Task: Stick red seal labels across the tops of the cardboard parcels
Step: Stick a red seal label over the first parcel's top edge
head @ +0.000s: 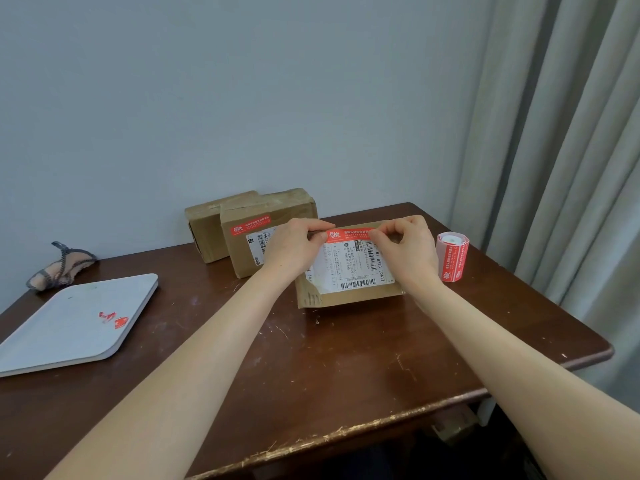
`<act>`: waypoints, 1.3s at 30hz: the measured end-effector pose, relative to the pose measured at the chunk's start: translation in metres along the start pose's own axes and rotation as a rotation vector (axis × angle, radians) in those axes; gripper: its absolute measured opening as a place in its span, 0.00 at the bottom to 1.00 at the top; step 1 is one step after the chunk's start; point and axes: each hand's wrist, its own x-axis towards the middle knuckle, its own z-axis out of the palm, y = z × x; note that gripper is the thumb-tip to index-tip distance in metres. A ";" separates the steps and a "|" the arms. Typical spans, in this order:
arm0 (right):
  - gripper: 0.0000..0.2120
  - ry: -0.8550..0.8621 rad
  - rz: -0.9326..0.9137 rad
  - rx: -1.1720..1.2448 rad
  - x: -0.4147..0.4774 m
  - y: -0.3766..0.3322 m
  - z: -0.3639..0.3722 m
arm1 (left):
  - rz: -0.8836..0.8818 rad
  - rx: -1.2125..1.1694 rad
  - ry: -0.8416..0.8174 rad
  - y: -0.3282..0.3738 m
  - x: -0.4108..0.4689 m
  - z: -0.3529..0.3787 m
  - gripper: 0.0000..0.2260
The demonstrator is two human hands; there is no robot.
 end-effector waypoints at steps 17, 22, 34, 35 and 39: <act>0.08 -0.067 -0.043 0.036 -0.006 0.002 -0.008 | -0.001 0.015 0.013 0.005 -0.008 -0.004 0.12; 0.07 -0.085 -0.046 0.050 -0.008 0.001 -0.010 | 0.007 -0.006 0.002 0.002 -0.008 -0.002 0.12; 0.08 -0.135 -0.040 0.076 -0.014 -0.004 -0.019 | 0.036 -0.042 -0.027 -0.001 -0.011 -0.003 0.13; 0.09 -0.139 -0.043 0.076 -0.015 -0.004 -0.020 | 0.039 -0.044 -0.021 -0.001 -0.011 -0.003 0.13; 0.09 -0.134 -0.046 0.133 -0.017 -0.007 -0.027 | 0.040 -0.042 -0.010 -0.002 -0.012 -0.002 0.13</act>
